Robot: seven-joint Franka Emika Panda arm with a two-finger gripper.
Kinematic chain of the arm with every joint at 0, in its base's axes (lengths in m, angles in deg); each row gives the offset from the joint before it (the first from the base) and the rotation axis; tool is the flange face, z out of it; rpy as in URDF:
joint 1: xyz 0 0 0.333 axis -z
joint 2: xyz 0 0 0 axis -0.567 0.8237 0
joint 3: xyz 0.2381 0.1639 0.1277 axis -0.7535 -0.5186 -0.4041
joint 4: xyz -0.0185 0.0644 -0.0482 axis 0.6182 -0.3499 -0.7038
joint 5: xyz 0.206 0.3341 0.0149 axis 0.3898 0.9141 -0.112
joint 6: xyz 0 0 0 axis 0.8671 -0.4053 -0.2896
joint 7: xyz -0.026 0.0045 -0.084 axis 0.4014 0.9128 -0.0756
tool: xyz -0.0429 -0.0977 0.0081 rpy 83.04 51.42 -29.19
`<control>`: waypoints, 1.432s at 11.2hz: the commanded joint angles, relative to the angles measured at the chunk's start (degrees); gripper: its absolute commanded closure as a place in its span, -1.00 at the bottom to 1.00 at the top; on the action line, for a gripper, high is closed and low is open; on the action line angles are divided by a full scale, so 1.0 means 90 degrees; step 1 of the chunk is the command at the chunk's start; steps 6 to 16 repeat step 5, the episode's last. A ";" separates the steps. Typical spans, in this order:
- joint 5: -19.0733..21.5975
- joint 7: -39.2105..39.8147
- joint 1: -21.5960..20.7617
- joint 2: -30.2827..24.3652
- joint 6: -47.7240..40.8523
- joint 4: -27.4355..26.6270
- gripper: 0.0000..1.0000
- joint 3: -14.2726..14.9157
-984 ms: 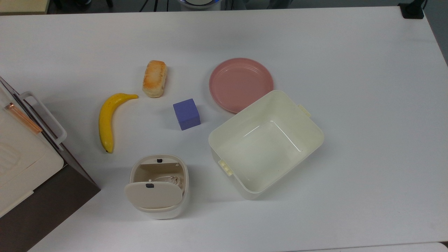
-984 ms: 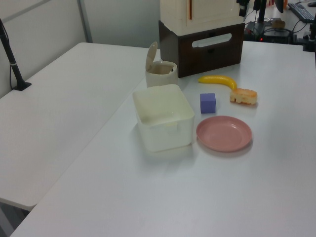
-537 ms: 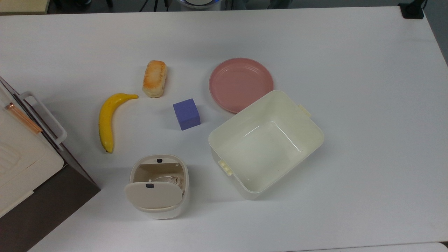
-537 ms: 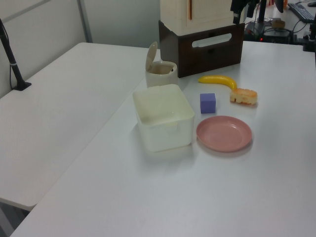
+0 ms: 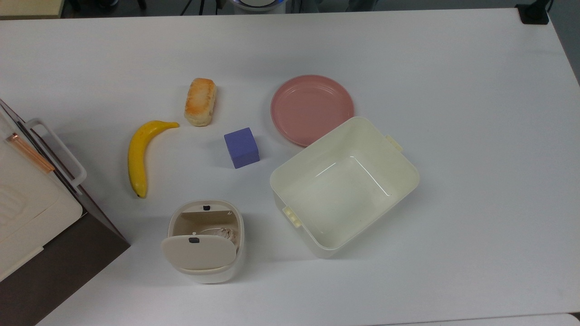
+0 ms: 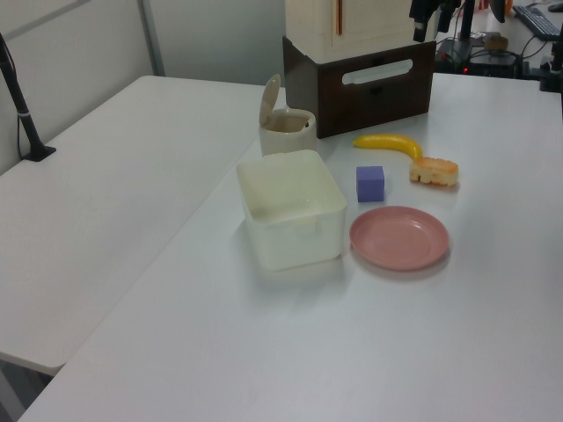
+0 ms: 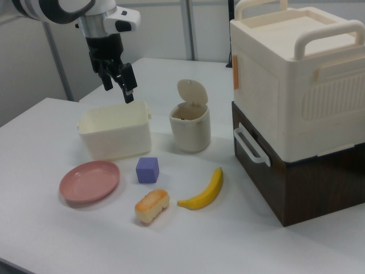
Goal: Grab it up and put it in the trash
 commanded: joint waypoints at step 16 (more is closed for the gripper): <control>0.0187 0.0257 -0.0017 -0.0107 0.0129 -0.0118 -1.00 0.0065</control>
